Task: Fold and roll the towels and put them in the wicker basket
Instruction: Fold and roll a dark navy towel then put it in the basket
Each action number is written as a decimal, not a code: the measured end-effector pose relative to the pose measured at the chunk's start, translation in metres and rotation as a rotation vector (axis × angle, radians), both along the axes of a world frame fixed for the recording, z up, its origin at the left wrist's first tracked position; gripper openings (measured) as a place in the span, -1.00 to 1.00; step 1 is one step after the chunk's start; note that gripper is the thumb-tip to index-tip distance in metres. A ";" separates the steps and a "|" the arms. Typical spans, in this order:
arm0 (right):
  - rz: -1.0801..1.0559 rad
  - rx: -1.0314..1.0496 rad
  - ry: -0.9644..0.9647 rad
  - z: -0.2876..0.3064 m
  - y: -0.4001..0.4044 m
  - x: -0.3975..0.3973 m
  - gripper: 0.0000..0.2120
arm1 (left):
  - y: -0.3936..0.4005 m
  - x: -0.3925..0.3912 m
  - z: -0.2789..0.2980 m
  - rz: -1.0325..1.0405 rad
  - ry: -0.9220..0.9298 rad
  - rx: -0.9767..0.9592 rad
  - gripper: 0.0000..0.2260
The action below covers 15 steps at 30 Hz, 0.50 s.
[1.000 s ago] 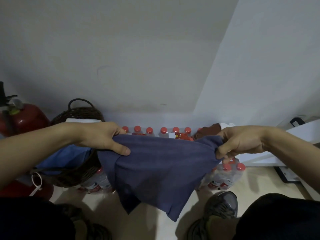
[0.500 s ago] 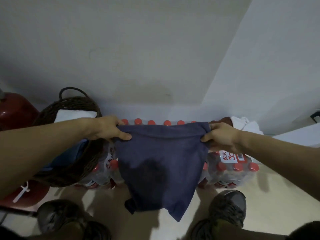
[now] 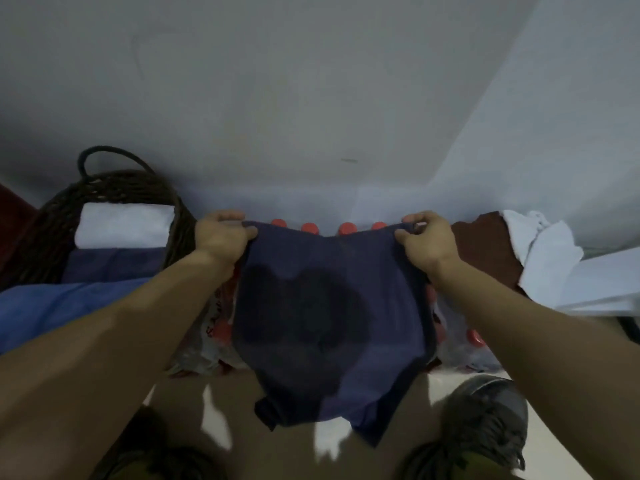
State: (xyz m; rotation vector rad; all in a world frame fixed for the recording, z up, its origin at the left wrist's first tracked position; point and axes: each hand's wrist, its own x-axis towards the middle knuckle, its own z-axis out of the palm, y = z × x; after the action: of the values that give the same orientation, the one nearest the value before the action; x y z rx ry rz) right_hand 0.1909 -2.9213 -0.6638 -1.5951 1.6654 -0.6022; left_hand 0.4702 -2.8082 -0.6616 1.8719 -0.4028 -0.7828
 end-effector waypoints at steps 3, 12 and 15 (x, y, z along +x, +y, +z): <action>-0.031 -0.050 -0.128 0.003 -0.010 -0.005 -0.81 | -0.013 0.012 0.003 -0.039 -0.136 -0.061 -0.77; 0.110 -0.497 0.224 -0.015 0.028 0.004 -0.69 | 0.026 -0.026 -0.024 -0.339 -0.907 -0.001 -0.60; 0.321 -0.492 0.314 -0.033 0.050 0.011 -0.58 | 0.033 -0.052 -0.040 -0.439 -0.866 -0.011 -0.58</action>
State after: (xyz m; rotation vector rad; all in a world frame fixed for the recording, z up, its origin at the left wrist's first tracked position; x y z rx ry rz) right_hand 0.2018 -2.8716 -0.6969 -2.3596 1.4935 -0.6500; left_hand 0.4186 -2.7748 -0.7021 2.0659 -1.3854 -0.1864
